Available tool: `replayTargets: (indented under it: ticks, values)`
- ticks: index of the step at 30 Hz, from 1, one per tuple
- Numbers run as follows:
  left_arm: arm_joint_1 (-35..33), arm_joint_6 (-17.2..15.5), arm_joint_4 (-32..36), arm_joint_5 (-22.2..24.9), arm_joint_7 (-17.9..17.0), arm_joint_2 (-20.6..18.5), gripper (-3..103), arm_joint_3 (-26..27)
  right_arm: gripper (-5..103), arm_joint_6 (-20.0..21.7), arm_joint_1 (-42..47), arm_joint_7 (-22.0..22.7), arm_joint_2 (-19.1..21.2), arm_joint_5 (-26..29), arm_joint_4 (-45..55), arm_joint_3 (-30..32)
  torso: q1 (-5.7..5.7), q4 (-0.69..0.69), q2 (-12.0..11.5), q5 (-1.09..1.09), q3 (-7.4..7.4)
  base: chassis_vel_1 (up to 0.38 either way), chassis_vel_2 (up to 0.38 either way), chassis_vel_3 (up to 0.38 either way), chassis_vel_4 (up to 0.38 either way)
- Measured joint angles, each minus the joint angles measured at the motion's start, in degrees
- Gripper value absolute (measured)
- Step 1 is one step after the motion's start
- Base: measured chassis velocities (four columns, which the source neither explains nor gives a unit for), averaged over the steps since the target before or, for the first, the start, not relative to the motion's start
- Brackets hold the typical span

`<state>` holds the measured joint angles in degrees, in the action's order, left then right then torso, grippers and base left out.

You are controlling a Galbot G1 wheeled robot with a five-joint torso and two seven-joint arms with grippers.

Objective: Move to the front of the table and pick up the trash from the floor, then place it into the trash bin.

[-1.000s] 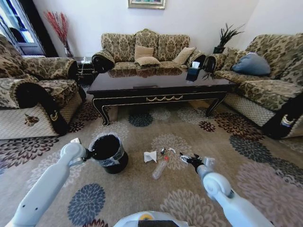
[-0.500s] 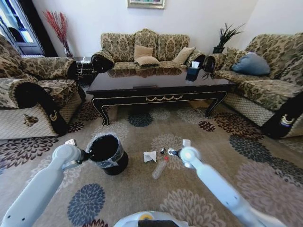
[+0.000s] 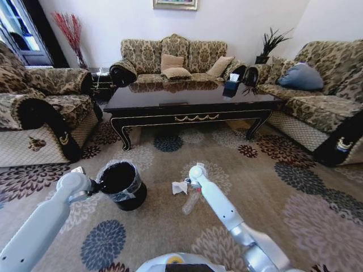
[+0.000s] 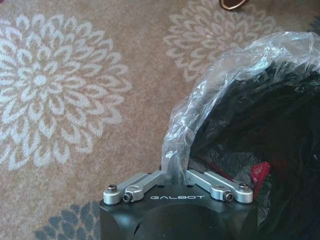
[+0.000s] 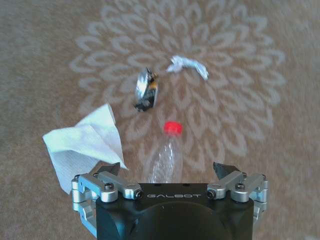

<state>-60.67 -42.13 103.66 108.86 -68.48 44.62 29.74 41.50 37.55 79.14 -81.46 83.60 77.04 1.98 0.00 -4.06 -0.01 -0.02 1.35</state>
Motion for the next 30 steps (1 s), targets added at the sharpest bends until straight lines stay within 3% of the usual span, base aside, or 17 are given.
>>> replayTargets:
  ticks: [12, 19, 30]
  values:
    - [0.14, 0.0, -0.62, -0.23, 0.0, 0.68, 0, -0.55, 100, -1.23, 2.27, -2.24, -10.44, -7.22, -7.89, 10.23, 0.0, 0.0, 0.0, 0.01, -0.01, 0.0, 0.0, 0.0, 0.0]
    - [0.39, 0.0, -0.53, -1.15, -0.02, 1.02, 0, -1.37, 100, -0.82, 3.45, -6.64, -11.01, -14.11, -13.71, 15.81, 0.0, 0.0, 0.0, 0.02, 0.0, 0.0, 0.0, 0.0, 0.0]
    - [1.09, 0.0, 0.77, -1.39, -0.94, 0.86, 0, -2.47, 100, -1.56, 3.09, -12.84, -10.79, -20.22, -19.39, 22.01, 0.0, 0.01, 0.0, 0.02, 0.0, 0.0, 0.0, 0.0, 0.0]
